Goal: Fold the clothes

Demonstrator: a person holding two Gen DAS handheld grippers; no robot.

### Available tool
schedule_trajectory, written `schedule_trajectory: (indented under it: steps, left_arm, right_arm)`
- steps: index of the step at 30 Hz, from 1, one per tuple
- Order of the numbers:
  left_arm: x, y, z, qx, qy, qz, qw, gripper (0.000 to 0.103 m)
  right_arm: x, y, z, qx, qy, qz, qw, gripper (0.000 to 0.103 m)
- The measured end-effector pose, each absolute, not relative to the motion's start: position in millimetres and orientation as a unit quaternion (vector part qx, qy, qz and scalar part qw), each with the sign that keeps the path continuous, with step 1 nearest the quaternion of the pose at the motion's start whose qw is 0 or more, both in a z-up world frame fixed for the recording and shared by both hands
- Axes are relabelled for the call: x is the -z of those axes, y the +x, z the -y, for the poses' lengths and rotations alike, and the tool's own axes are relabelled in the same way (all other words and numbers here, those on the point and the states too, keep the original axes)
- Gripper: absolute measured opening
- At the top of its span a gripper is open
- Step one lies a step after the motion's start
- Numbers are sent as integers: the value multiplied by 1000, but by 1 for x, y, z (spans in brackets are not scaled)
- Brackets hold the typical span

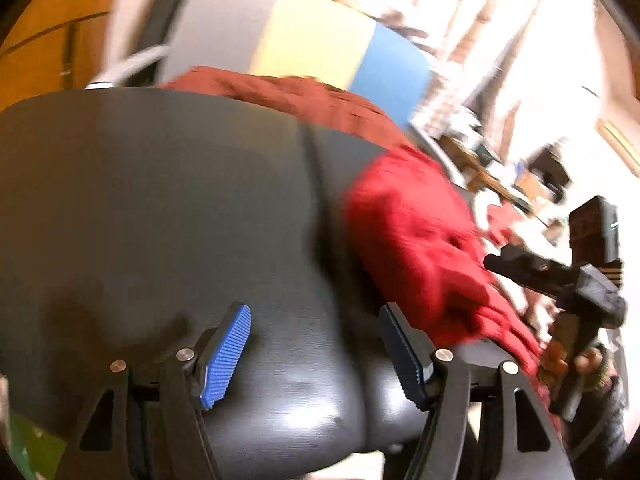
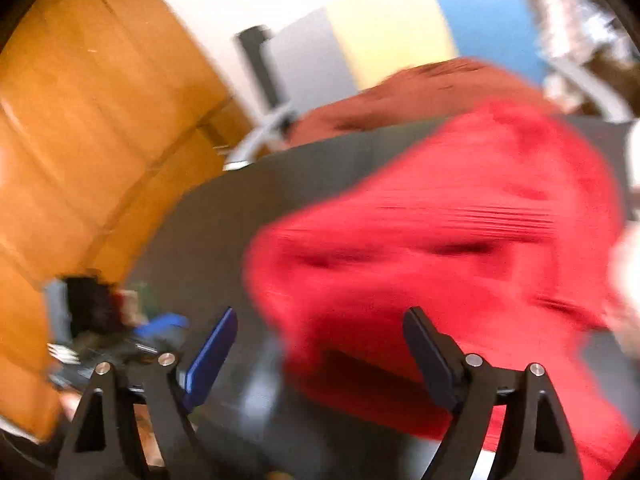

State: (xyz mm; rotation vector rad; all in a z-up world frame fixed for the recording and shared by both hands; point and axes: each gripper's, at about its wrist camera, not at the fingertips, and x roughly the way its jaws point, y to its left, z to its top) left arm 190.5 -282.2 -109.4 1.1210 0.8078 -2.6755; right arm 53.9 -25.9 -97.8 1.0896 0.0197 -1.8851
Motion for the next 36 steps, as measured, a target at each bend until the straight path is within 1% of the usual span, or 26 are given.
schedule_trajectory:
  steps: [3,5,10,13,15,18,20,21,22,23,24,25,26,28,29,33,36]
  left_arm:
    - [106,159,253,886,384,-259,-13,68]
    - [108,138,234,880,396,-259,-50,68]
    - [126,81,192,831,446,-305,-137,68]
    - [143,57,173,800,475,-332,-155,68]
    - [153,44,167,792,490,-338,-137,68]
    - [161,31,166,785,492,-361,-110,68]
    - [163,25,169,781,488,-379,-92,66]
    - [164,22,170,779,485,-387,-84,63]
    - [164,20,172,779,481,-394,-79,54]
    - [164,18,174,780,478,-398,-76,47]
    - [163,18,176,781,473,-401,-74,34]
    - [159,21,180,786,466,-399,-75,26]
    - [155,23,183,791,459,-398,-77,24]
    - [147,28,189,800,445,-395,-79,14]
    - [143,31,192,805,437,-393,-80,12]
    - [122,47,210,824,400,-393,-84,8]
    - [102,81,251,838,369,-399,-33,5]
  right_arm:
    - [110,46,-33,810,443,-66,377,86]
    - [121,40,-42,813,451,-73,361,86]
    - [148,25,-66,817,470,-92,321,86]
    - [165,16,-80,818,482,-103,297,87]
    - [176,10,-89,819,489,-110,280,93]
    - [192,1,-103,819,499,-121,256,94]
    - [191,3,-102,821,495,-122,256,85]
    - [188,5,-100,820,495,-115,263,68]
    - [185,8,-99,819,494,-109,271,43]
    - [181,10,-97,817,494,-102,278,32]
    - [179,13,-95,814,497,-97,285,20]
    - [177,16,-92,811,499,-91,292,20]
    - [174,19,-89,807,502,-86,299,20]
    - [165,28,-78,802,496,-73,325,19]
    - [161,32,-72,799,493,-66,338,19]
    - [127,60,-46,786,463,-21,409,19]
    - [94,82,-11,760,422,7,495,18]
